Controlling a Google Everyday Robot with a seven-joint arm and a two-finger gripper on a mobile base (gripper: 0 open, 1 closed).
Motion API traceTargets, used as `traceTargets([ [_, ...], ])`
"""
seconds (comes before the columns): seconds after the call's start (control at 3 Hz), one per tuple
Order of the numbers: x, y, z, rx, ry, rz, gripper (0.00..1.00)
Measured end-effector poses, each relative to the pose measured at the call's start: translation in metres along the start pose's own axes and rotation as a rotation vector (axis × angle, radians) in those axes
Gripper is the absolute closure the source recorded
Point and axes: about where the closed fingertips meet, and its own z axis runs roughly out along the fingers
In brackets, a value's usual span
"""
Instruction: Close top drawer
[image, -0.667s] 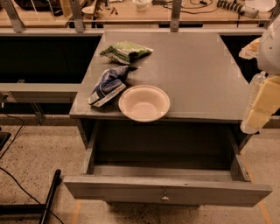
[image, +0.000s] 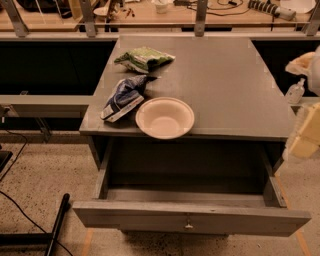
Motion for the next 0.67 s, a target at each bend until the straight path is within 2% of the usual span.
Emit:
traceTargets([
  [0.33,0.0322,0.0099,0.0446,0.044,0.022,0.088,0.00],
  [0.67,0.0319,0.0099,0.0435,0.044,0.022,0.088,0.00],
])
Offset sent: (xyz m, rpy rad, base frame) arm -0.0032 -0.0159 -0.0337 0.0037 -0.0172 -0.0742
